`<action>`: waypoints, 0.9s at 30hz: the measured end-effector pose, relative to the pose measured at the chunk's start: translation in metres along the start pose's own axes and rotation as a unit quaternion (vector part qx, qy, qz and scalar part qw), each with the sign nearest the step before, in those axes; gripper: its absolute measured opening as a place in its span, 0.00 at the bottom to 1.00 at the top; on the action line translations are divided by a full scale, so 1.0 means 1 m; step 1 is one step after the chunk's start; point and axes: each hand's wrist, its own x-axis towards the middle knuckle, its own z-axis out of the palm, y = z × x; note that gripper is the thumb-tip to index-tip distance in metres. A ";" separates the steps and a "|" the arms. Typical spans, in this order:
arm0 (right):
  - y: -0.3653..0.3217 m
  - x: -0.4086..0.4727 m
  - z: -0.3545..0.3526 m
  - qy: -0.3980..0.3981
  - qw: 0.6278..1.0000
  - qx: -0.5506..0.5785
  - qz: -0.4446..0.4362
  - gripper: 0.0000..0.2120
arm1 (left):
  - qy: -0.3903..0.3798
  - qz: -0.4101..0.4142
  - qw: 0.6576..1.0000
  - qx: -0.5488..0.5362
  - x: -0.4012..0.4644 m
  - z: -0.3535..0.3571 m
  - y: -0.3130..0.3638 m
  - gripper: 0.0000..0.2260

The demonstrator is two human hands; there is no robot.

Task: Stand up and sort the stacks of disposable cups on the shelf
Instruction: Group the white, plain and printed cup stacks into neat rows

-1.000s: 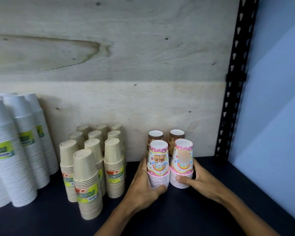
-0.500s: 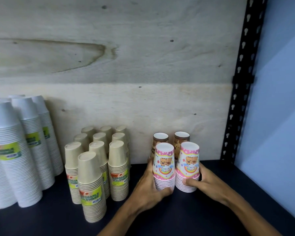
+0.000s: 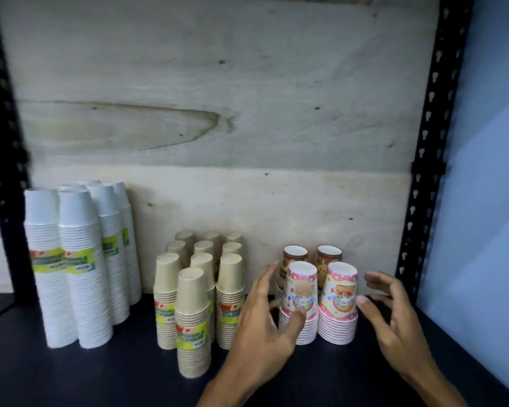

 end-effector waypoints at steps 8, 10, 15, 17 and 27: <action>-0.065 -0.029 0.081 -0.118 0.991 0.047 -0.035 0.20 | 0.156 0.033 0.987 -0.030 -0.028 -0.112 0.023 0.10; -0.069 -0.030 0.102 -0.172 0.984 0.049 -0.008 0.27 | 0.208 0.008 0.977 -0.046 -0.027 -0.140 0.004 0.11; -0.051 -0.019 0.145 -0.288 0.947 0.057 0.128 0.50 | 0.121 -0.120 0.985 0.011 -0.015 -0.178 -0.069 0.32; -0.042 -0.012 0.157 -0.313 0.932 0.059 0.171 0.57 | 0.027 -0.172 0.985 0.018 -0.008 -0.184 -0.091 0.50; -0.027 0.012 0.174 -0.401 0.895 0.046 0.189 0.56 | -0.222 -0.248 0.941 -0.057 0.024 -0.183 -0.138 0.43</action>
